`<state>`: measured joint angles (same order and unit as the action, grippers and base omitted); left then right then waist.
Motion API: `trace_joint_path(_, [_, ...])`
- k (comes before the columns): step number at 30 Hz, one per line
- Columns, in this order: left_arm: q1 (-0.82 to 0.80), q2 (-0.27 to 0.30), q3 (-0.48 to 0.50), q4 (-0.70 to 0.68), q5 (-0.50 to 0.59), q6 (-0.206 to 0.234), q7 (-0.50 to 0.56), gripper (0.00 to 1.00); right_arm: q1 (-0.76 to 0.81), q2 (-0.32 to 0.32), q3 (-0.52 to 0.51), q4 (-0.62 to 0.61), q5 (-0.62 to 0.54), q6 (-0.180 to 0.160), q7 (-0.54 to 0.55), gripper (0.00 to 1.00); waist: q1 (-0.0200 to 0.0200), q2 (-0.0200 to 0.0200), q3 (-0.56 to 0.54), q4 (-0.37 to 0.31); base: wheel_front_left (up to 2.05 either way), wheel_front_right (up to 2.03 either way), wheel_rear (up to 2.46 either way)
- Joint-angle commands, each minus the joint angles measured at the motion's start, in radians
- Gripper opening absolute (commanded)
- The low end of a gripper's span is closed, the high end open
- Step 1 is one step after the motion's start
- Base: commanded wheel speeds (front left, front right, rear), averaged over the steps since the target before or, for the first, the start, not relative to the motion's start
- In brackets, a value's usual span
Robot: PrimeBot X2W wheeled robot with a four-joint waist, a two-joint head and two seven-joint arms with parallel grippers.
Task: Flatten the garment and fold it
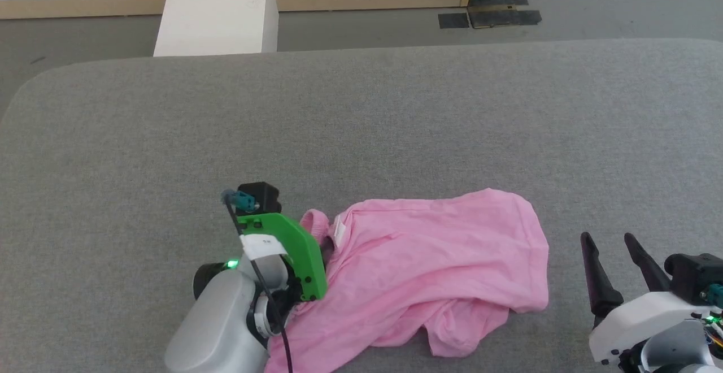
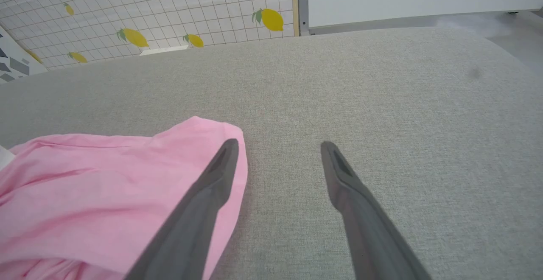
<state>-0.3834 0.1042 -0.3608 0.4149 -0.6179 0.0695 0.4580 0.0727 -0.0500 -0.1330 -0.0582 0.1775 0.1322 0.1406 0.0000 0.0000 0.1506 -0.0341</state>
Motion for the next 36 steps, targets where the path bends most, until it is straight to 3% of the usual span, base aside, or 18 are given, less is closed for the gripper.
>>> trace_joint_path(1, [-0.02, 0.001, -0.006, -0.007, -0.008, -0.012, 0.004, 0.31, -0.018, 0.0, -0.001, -0.006, 0.003, -0.002, -0.003, 1.0, 0.0, 0.0, 0.002, 0.001, 0.0, 0.0, 0.0])
trace_joint_path(2, [-0.022, 0.003, -0.01, -0.012, -0.007, -0.018, 0.003, 0.0, -0.019, 0.0, 0.0, -0.005, 0.002, -0.002, -0.003, 1.0, 0.0, 0.0, 0.003, 0.001, 0.0, 0.0, 0.0])
trace_joint_path(9, [-0.031, 0.021, -0.022, -0.026, 0.031, -0.02, -0.055, 0.0, -0.024, 0.0, 0.005, 0.002, 0.001, -0.002, -0.002, 1.0, 0.0, 0.0, 0.001, 0.003, 0.0, 0.0, 0.0])
trace_joint_path(16, [0.017, 0.042, 0.027, -0.058, 0.046, 0.037, -0.166, 0.0, -0.026, 0.0, 0.004, 0.001, -0.008, -0.002, 0.001, 1.0, 0.0, 0.0, -0.006, 0.011, 0.0, 0.0, 0.0])
trace_joint_path(25, [0.117, 0.061, 0.079, -0.093, 0.002, 0.07, -0.184, 0.0, -0.178, 0.0, 0.069, 0.058, -0.077, -0.002, 0.044, 1.0, 0.0, 0.0, 0.013, 0.029, 0.0, 0.0, 0.0])
trace_joint_path(29, [0.115, 0.06, 0.074, -0.106, 0.0, 0.072, -0.18, 0.0, -0.292, 0.0, 0.104, 0.166, -0.088, -0.002, 0.119, 1.0, 0.0, 0.0, 0.033, 0.042, 0.0, 0.0, 0.0])
trace_joint_path(36, [0.093, 0.055, 0.06, -0.116, 0.002, 0.068, -0.176, 0.0, -0.456, 0.0, 0.152, 0.382, -0.06, -0.002, 0.351, 1.0, 0.0, 0.0, 0.063, 0.062, 0.0, 0.0, 0.0])
